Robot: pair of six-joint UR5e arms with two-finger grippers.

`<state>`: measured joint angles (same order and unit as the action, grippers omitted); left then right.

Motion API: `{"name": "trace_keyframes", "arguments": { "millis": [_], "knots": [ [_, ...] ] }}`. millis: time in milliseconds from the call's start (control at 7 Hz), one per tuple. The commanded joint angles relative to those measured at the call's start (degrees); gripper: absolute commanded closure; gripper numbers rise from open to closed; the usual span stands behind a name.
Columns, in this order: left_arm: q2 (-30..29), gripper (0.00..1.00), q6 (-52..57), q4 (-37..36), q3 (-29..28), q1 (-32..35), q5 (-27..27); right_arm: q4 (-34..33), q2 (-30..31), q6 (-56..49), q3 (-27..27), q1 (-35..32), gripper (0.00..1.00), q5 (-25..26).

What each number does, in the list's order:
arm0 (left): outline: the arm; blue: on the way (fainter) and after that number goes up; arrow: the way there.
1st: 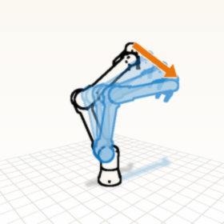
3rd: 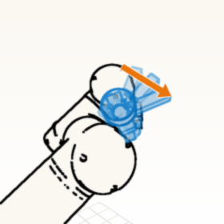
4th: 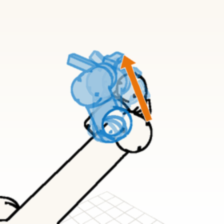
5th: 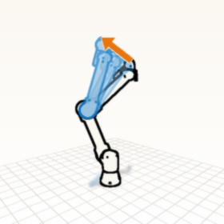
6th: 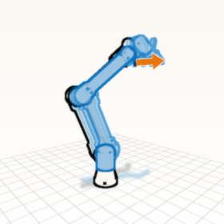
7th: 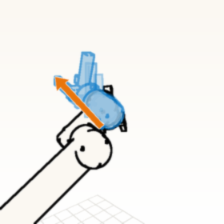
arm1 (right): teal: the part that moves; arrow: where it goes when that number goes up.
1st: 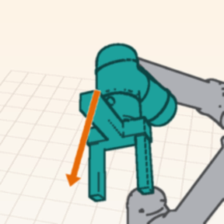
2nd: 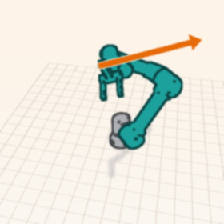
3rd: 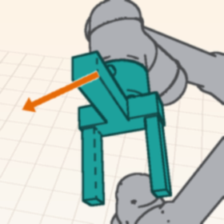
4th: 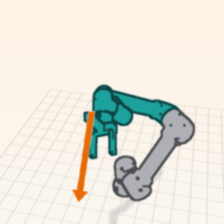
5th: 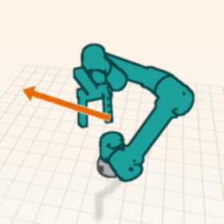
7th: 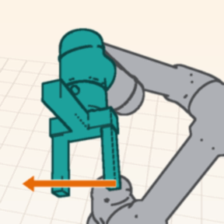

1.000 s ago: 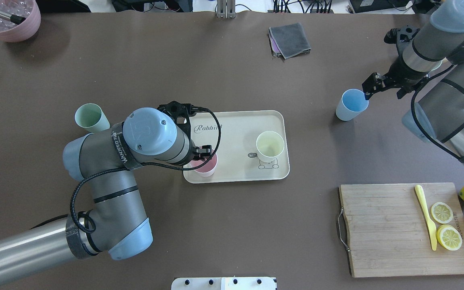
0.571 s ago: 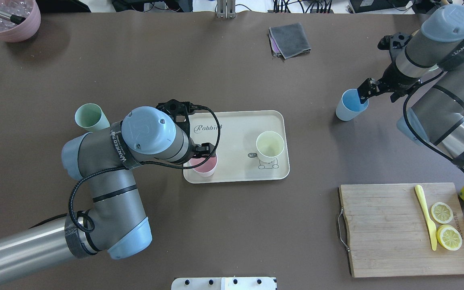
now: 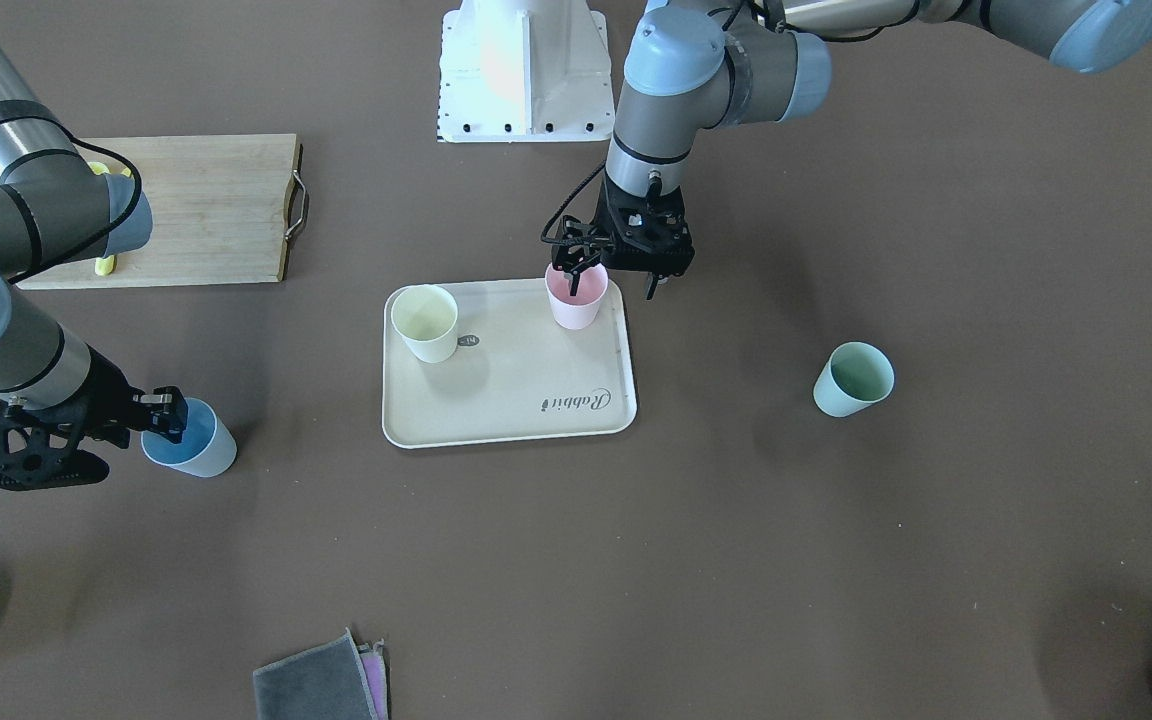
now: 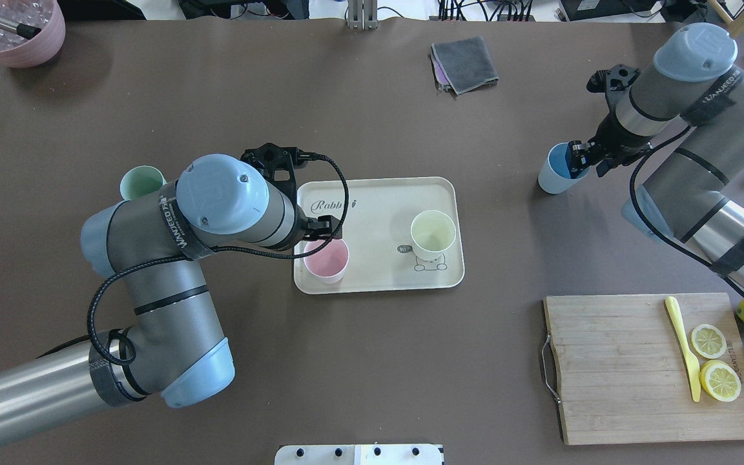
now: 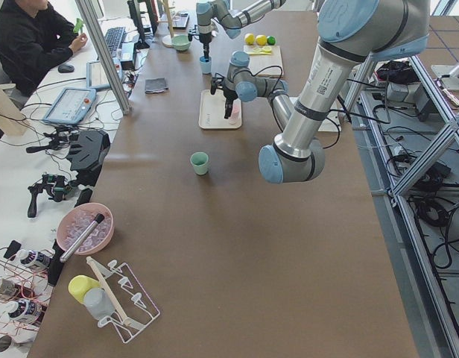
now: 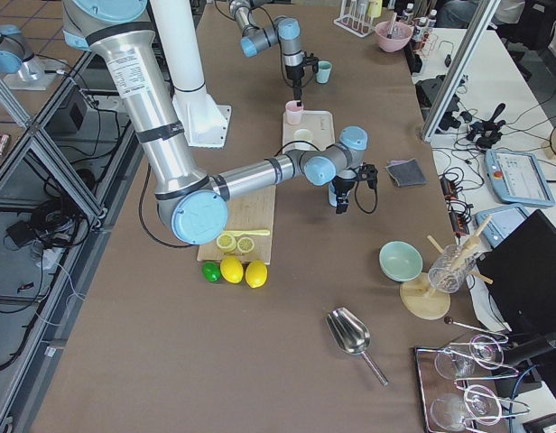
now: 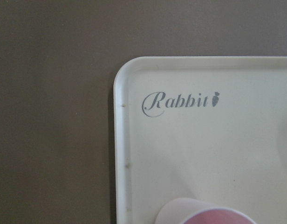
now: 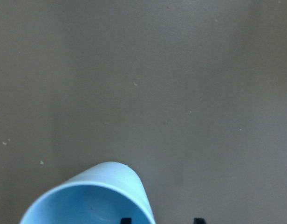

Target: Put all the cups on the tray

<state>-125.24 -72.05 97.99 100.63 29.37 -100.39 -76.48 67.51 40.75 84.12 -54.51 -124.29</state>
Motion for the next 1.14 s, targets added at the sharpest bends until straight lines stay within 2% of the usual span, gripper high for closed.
{"name": "trace_keyframes", "arguments": {
  "millis": [0,286,571,1000],
  "knots": [
    [0.17,0.03,1.46,-0.51,2.46,2.6,-0.6,0.01,-0.97,0.12,0.08,0.45,1.0,-0.07],
    [0.34,0.03,5.75,-2.27,3.78,8.65,-6.72,-0.51,-2.02,0.12,1.3,0.28,1.0,-1.2],
    [2.97,0.03,15.39,-2.62,3.09,16.38,-11.82,-0.78,-4.39,0.3,2.27,-1.65,1.0,-6.2],
    [7.11,0.03,33.07,-2.28,-1.55,26.49,-17.81,-0.87,-9.91,9.31,2.63,0.79,1.0,-5.53]
  ]
}}
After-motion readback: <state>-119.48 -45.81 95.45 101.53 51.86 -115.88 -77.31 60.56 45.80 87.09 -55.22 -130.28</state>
